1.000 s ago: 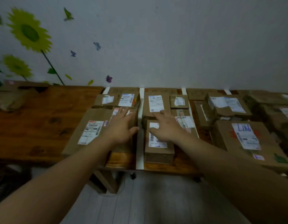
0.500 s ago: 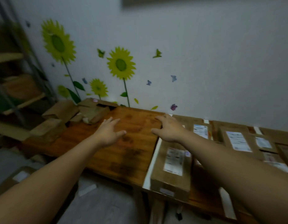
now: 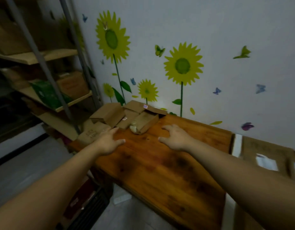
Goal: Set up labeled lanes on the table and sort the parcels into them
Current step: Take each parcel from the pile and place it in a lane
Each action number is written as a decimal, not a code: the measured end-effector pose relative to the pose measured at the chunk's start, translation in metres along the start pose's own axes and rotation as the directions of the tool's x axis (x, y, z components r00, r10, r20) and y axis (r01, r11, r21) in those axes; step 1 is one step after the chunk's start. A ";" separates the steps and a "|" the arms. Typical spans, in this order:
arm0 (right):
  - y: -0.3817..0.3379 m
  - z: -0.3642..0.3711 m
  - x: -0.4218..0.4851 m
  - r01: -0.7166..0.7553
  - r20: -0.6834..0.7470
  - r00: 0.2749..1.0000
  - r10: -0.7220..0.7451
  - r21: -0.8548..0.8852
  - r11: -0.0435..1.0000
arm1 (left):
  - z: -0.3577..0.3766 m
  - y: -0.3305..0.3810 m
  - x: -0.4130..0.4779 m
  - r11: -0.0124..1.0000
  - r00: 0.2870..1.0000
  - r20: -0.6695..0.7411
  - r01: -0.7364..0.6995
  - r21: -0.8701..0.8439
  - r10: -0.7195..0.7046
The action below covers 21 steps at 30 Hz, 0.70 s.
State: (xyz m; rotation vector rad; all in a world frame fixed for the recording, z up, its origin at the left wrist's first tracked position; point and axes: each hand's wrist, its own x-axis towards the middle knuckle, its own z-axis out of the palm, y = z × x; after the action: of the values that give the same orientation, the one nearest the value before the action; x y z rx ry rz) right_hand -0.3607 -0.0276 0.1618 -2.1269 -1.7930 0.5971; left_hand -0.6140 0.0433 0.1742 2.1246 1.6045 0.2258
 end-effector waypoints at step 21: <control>-0.166 0.181 0.234 -0.219 0.274 0.952 0.140 0.284 0.934 | -0.038 -0.240 0.240 0.943 0.963 0.232 0.197 -0.270 -0.135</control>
State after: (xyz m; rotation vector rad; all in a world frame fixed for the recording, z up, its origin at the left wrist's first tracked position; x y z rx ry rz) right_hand -0.5603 0.2252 0.0544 -2.0797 -1.4996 1.1602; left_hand -0.7642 0.3295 0.0635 1.7192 1.5131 0.1631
